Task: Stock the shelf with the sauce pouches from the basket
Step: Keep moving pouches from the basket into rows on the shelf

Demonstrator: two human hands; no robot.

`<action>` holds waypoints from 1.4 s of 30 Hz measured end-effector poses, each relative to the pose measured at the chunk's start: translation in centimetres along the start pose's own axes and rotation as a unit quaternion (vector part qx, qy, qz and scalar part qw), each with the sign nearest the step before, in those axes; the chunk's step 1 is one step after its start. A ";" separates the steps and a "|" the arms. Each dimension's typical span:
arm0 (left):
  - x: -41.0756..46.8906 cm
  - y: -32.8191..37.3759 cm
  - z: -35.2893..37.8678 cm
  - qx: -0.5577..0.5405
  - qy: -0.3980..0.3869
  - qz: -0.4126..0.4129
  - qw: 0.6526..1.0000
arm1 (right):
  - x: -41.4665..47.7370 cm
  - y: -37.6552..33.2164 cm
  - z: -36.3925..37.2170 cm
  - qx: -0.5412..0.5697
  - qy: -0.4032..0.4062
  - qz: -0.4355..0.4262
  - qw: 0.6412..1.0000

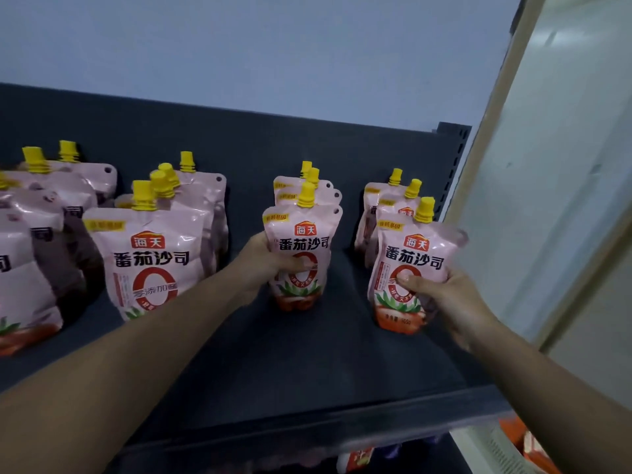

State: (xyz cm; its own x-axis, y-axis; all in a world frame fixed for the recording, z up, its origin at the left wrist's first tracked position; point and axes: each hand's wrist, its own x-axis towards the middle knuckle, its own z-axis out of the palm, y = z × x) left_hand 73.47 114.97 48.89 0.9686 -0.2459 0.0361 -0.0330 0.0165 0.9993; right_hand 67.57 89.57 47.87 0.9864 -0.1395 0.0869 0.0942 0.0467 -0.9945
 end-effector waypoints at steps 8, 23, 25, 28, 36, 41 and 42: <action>0.6 -0.5 0.1 0.011 0.014 -0.032 0.999 | 3.6 0.0 -2.2 0.008 -0.063 0.006 0.998; -7.2 -3.0 2.7 0.044 0.275 -0.104 0.955 | 5.6 1.1 -5.9 -0.147 -0.210 0.030 0.966; -8.0 -3.1 4.5 0.015 0.313 -0.050 0.948 | 5.8 1.0 -5.8 -0.166 -0.207 0.026 0.964; -7.3 -3.1 7.4 0.060 0.218 0.046 0.973 | 5.5 1.2 -5.2 -0.108 -0.184 0.024 0.977; -1.8 -1.4 13.7 0.236 -0.025 0.145 0.961 | 3.6 -0.2 -3.2 0.082 -0.188 0.080 0.975; -0.9 -0.3 13.5 0.131 -0.028 0.165 0.977 | 3.3 -1.1 -3.9 -0.008 -0.228 -0.068 0.971; -0.8 0.0 13.3 0.125 -0.031 0.164 0.978 | 3.3 -1.1 -4.2 -0.050 -0.253 -0.095 0.961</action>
State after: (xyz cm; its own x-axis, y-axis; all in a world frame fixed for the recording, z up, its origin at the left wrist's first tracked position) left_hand 69.40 102.26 48.96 0.8794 -0.3246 0.3482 -0.4062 -0.1304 0.9044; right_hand 70.15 84.89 49.02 0.8938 0.3647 0.2610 0.2916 -0.0305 -0.9561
